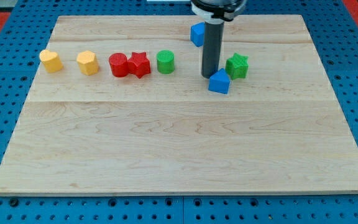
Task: Move the blue cube and blue triangle towards top
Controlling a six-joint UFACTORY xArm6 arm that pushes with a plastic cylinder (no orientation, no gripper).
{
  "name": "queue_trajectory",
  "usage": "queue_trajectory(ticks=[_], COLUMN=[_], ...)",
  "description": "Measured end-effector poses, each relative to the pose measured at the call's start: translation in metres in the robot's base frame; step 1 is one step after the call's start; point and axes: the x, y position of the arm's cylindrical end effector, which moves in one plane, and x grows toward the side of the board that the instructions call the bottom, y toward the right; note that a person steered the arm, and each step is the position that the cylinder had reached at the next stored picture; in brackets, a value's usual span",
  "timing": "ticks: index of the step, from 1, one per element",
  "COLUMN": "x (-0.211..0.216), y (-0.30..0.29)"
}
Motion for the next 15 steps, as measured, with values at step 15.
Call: queue_trajectory(ticks=[15], x=[-0.012], y=[0.006])
